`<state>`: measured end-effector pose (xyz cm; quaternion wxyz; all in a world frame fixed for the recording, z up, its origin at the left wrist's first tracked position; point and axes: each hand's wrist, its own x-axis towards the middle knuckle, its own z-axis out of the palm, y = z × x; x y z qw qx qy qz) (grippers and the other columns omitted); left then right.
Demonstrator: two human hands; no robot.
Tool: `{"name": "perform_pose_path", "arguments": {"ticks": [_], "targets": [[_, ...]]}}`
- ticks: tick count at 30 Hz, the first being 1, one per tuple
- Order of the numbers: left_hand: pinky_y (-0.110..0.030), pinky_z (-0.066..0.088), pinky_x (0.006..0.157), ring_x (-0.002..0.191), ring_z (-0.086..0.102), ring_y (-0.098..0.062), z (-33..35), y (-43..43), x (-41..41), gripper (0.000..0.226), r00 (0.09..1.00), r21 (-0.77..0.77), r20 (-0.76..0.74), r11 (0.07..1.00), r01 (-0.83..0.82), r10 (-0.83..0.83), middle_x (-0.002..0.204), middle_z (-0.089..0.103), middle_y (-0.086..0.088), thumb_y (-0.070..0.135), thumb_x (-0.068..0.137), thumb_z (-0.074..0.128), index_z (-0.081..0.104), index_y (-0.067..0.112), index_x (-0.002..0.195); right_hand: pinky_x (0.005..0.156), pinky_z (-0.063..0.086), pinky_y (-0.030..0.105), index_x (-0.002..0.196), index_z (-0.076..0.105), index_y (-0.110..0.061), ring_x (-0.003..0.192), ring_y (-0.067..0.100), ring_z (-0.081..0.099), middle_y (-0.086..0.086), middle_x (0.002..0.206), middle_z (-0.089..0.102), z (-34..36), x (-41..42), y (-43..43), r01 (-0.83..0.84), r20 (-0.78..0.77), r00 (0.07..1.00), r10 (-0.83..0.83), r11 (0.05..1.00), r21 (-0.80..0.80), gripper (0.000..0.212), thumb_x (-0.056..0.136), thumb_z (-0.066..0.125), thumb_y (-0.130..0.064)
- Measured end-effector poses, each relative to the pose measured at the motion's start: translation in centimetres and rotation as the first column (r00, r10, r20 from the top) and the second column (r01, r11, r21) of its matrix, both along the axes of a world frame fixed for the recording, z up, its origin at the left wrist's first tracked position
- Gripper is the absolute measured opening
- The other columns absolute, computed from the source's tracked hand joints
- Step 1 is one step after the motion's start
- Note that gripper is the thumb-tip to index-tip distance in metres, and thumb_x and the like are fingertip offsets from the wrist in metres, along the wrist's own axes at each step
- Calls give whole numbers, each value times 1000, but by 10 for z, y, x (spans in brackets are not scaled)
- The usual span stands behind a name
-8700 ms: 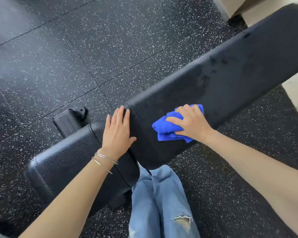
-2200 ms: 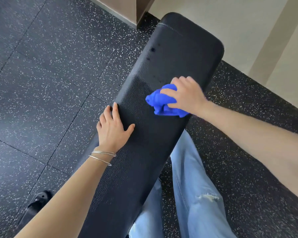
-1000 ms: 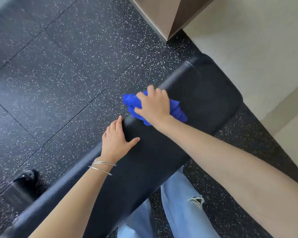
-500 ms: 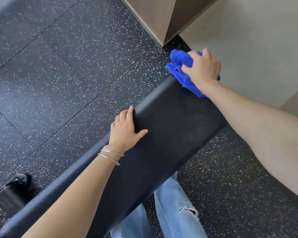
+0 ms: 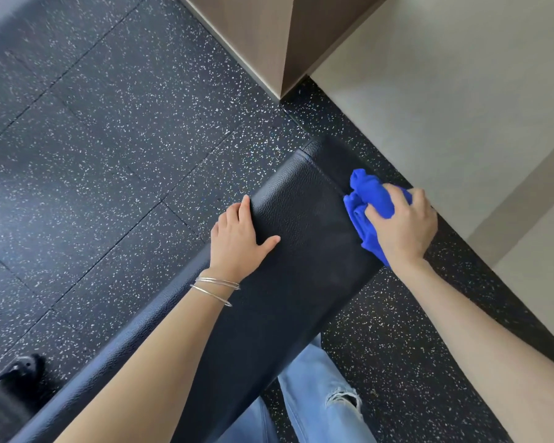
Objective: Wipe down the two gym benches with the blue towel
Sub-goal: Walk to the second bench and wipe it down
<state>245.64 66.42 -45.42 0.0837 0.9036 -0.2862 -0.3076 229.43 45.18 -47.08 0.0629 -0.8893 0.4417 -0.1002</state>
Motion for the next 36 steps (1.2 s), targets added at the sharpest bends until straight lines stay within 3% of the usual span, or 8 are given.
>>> {"name": "perform_pose_path", "arguments": {"ticks": [5,8,11,13,17,24,30,36], "targets": [[-46,30,106,133,33,-32,-5,-12,2,96,1000,2,12,1000,2,-2,146,32,-12,58,79,60,15,8,148,61,45,36,92,70,-23,66,33,58,12,81,59,1,95,-14,-119,-9,993,120,993,5,35,66,55,-42],[-45,31,106,132,34,-32,-4,-12,0,95,1000,-3,24,1000,-3,3,146,32,-12,57,79,61,15,9,148,80,39,39,109,64,-26,92,32,56,12,105,57,11,158,-21,-236,-207,940,273,954,185,36,77,56,-41],[-45,30,106,132,34,-32,-2,-13,0,95,1000,10,18,1000,-5,5,146,32,-12,56,79,61,15,8,148,86,36,40,120,59,-25,99,33,52,13,112,52,17,166,-32,-379,-225,866,447,880,287,41,81,57,-38],[-45,32,105,131,35,-33,-1,-13,3,96,1000,20,8,1000,14,-14,144,33,-14,56,79,61,16,7,147,83,39,41,121,59,-25,95,35,54,15,109,54,18,134,-40,-345,-154,903,401,891,295,43,80,59,-37],[-48,34,105,130,36,-35,-1,-11,8,98,999,30,-6,998,51,-50,143,35,-15,59,77,61,17,7,147,77,44,41,120,60,-24,90,38,57,15,104,56,17,43,-38,-17,-136,989,57,960,280,41,81,61,-39],[-48,31,107,134,32,-32,-7,9,11,100,997,-25,-72,999,22,-24,144,34,-11,61,75,63,14,14,149,68,43,36,112,63,-25,86,35,59,11,102,57,14,-4,24,367,-77,930,-360,894,258,37,77,63,-38],[-52,34,104,132,33,-35,-5,42,7,103,992,-22,-31,992,124,-124,145,32,-13,61,75,63,10,15,149,60,44,35,103,66,-23,75,34,58,11,91,57,17,-7,85,340,-49,940,-337,914,222,33,74,61,-37],[-52,35,104,132,32,-37,-1,86,0,106,980,5,10,980,198,-198,147,27,-14,58,73,66,6,18,150,51,45,32,91,70,-23,53,28,50,7,74,54,6,-27,206,117,21,992,-121,983,140,35,66,52,-40]]}}
